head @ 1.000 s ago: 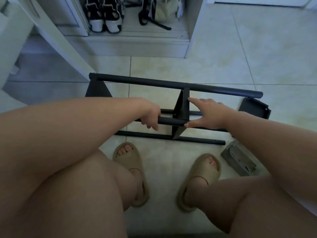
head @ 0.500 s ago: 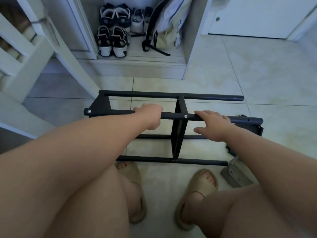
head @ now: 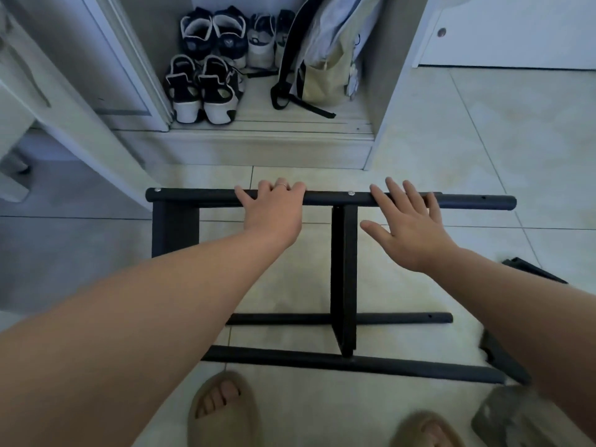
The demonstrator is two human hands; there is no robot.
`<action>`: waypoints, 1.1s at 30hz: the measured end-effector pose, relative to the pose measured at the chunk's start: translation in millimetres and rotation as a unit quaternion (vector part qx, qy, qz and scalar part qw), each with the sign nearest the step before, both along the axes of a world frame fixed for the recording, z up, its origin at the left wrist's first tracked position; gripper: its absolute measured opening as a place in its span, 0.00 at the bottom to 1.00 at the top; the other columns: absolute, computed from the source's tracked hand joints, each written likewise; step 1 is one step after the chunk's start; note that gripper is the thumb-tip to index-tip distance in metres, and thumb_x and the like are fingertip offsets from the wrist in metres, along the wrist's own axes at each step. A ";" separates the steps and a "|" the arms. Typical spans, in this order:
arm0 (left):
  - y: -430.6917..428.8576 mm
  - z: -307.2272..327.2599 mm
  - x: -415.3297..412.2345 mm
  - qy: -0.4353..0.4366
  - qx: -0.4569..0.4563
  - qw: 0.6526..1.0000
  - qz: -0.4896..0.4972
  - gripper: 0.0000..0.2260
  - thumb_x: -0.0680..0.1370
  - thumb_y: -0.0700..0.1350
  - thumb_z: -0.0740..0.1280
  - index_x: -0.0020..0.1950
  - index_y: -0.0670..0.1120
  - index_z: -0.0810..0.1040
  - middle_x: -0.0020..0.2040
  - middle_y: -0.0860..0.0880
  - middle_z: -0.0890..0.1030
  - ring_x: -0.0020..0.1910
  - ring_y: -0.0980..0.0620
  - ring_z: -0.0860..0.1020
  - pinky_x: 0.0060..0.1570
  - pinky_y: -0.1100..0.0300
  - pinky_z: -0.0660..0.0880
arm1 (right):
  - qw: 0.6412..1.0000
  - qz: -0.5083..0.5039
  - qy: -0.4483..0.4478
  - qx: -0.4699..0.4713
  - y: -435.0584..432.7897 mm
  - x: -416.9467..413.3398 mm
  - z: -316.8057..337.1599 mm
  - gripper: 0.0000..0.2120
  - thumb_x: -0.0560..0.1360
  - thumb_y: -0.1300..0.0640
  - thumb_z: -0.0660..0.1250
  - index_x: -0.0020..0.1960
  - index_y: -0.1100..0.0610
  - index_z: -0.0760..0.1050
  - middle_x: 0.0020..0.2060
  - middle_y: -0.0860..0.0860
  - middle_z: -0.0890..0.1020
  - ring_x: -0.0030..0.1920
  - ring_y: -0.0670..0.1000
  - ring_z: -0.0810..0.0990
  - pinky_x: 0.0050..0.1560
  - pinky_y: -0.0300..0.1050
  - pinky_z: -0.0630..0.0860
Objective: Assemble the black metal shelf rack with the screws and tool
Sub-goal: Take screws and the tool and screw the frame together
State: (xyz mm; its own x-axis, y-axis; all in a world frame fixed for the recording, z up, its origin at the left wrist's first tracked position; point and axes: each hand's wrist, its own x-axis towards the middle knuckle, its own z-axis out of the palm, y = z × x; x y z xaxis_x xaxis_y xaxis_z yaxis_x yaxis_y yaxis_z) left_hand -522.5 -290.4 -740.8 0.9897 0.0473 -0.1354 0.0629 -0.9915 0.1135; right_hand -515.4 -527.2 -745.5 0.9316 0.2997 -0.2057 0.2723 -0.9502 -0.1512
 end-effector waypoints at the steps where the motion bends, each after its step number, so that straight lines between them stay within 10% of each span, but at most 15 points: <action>1: 1.2 -11.1 15.4 0.008 0.001 1.000 0.006 0.17 0.79 0.35 0.59 0.64 0.52 0.69 0.64 0.47 0.70 0.65 0.40 0.65 0.68 0.24 0.51 | 1.000 0.002 0.002 0.003 2.2 15.4 -11.2 0.45 0.70 0.25 0.32 0.83 0.43 0.43 0.83 0.46 0.44 0.82 0.52 0.39 0.79 0.60 0.36; 12: 14.9 -102.2 76.3 0.029 -0.037 0.999 0.026 0.16 0.80 0.38 0.61 0.66 0.51 0.70 0.64 0.47 0.70 0.68 0.41 0.65 0.68 0.23 0.48 | 0.999 0.011 0.032 0.011 14.7 82.0 -111.6 0.45 0.70 0.24 0.35 0.83 0.42 0.41 0.83 0.47 0.42 0.81 0.54 0.36 0.79 0.59 0.35; 18: -2.1 -88.0 25.3 -0.083 -0.108 0.991 0.000 0.20 0.80 0.46 0.63 0.73 0.52 0.67 0.73 0.49 0.65 0.71 0.44 0.62 0.70 0.44 0.61 | 0.996 0.008 0.073 0.056 8.2 37.3 -69.2 0.43 0.71 0.25 0.38 0.83 0.41 0.45 0.83 0.45 0.45 0.82 0.50 0.39 0.80 0.56 0.39; 26: -47.6 -74.5 -64.5 0.285 -0.308 0.906 0.064 0.25 0.82 0.60 0.60 0.73 0.45 0.71 0.69 0.46 0.76 0.66 0.44 0.75 0.66 0.51 0.71 | 0.983 0.016 0.164 0.079 -17.8 -78.5 -24.5 0.33 0.80 0.33 0.51 0.81 0.45 0.56 0.79 0.46 0.64 0.79 0.50 0.58 0.77 0.52 0.56; 33: -70.4 -77.0 -80.9 0.327 -0.371 0.865 0.087 0.20 0.82 0.53 0.62 0.57 0.37 0.80 0.54 0.40 0.84 0.53 0.40 0.83 0.59 0.47 0.77 | 0.979 0.058 0.195 -0.015 -35.0 -119.9 -44.3 0.27 0.82 0.38 0.59 0.77 0.46 0.64 0.71 0.46 0.74 0.70 0.52 0.71 0.68 0.49 0.63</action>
State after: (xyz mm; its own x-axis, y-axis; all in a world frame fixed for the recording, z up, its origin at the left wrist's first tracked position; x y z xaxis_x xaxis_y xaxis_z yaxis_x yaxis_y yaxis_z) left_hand -603.4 -360.8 -817.8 0.6764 -0.1526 -0.7205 0.4949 -0.6304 0.5981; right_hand -635.3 -562.1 -789.9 0.7402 0.3869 -0.5499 0.3059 -0.9221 -0.2369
